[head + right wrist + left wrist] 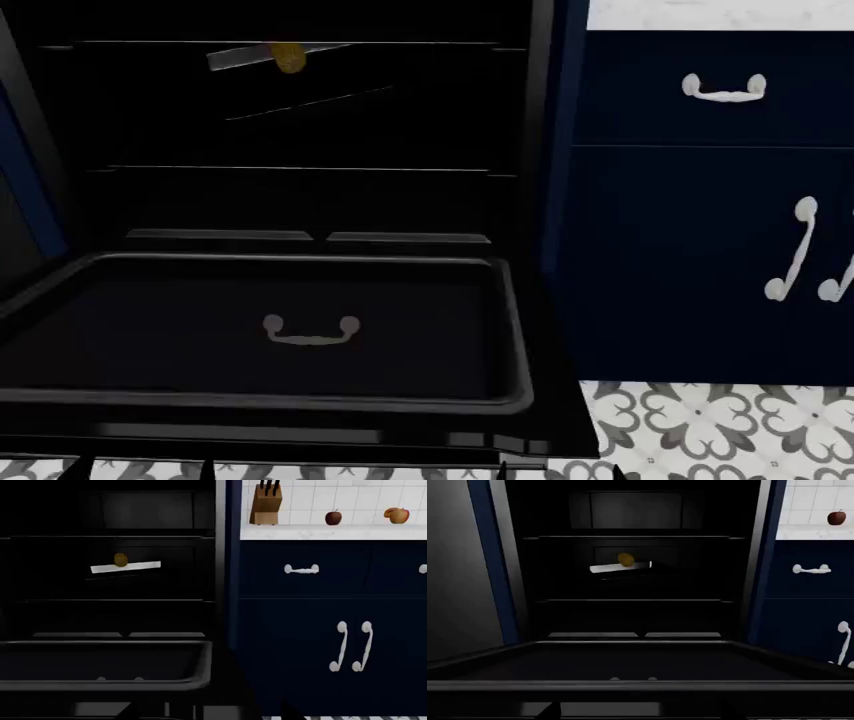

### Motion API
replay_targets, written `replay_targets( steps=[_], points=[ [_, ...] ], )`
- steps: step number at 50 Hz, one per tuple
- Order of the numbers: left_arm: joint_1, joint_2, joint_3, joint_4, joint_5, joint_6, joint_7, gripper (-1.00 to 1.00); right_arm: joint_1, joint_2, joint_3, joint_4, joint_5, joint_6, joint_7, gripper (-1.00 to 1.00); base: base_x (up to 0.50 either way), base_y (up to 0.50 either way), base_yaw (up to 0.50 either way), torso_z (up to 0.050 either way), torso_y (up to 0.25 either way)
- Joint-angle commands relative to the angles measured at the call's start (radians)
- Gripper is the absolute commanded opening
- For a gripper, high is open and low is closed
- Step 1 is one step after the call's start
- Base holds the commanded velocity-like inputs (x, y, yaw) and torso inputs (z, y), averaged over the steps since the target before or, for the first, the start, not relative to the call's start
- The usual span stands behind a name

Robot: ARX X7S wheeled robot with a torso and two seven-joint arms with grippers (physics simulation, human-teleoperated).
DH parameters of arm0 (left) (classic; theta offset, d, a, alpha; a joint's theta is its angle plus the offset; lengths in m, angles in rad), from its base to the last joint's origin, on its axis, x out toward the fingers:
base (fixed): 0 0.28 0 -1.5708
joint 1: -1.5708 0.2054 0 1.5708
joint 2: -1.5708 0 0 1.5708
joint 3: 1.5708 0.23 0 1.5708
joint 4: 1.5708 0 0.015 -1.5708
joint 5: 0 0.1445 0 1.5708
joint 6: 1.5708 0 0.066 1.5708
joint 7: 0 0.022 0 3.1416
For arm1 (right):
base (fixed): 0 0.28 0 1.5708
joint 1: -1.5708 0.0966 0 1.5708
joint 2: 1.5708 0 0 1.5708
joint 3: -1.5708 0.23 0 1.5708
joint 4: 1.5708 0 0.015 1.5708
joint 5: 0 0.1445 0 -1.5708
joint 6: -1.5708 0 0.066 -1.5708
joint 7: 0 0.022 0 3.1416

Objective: Close the oven door

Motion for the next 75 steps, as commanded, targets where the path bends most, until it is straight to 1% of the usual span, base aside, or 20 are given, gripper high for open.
replay_targets(
  steps=[1,3,6,9,10,11,13,18,21,44,75],
  points=[
    [0.000,-0.010,0.000,0.000,-0.010,0.000,-0.011,1.00,0.000,0.009,-0.013,0.000,0.009,0.000,0.013,1.00,0.00,0.00,0.00,0.000,0.000],
    [0.002,-0.017,0.019,0.003,-0.023,0.003,-0.004,1.00,0.006,0.015,-0.019,0.013,0.013,-0.005,0.024,1.00,0.00,0.00,0.00,0.000,0.000],
    [-0.001,-0.023,0.027,-0.019,-0.003,0.057,-0.060,1.00,0.007,0.025,-0.031,0.014,0.032,-0.009,0.039,1.00,0.00,0.00,0.00,0.000,0.000],
    [-0.001,-0.033,0.043,-0.004,0.017,0.023,-0.092,1.00,0.008,0.034,-0.046,0.018,0.024,-0.013,0.058,1.00,0.00,0.00,0.00,0.000,0.000],
    [0.003,-0.040,0.049,0.021,-0.033,-0.026,-0.051,1.00,0.008,0.037,-0.050,0.023,0.023,-0.019,0.063,1.00,0.00,0.00,0.00,0.000,0.000],
    [0.005,-0.041,0.050,0.024,-0.018,-0.021,-0.071,1.00,0.010,0.040,-0.052,0.027,0.024,-0.021,0.067,1.00,0.00,0.00,0.00,0.000,0.000],
    [0.005,-0.045,0.046,0.027,-0.047,-0.041,-0.064,1.00,0.012,0.044,-0.056,0.037,0.029,-0.030,0.072,1.00,0.00,0.00,0.00,0.000,0.000],
    [-0.001,-0.052,0.049,0.029,-0.054,-0.067,-0.088,1.00,0.010,0.053,-0.069,0.030,0.033,-0.031,0.087,1.00,0.00,0.00,0.00,-0.005,0.000],
    [0.012,-0.062,0.071,0.042,-0.045,-0.037,-0.085,1.00,0.011,0.057,-0.076,0.032,0.037,-0.031,0.092,1.00,0.00,0.00,0.00,-0.048,0.000],
    [-0.006,-0.083,0.084,0.016,-0.067,-0.037,-0.149,1.00,0.018,0.087,-0.113,0.032,0.069,-0.040,0.117,1.00,0.00,0.00,0.00,-0.050,0.000],
    [-0.014,-0.116,0.135,0.005,-0.091,-0.039,-0.174,1.00,0.026,0.120,-0.154,0.027,0.091,-0.027,0.151,1.00,0.00,0.00,0.00,-0.050,0.000]
  ],
)
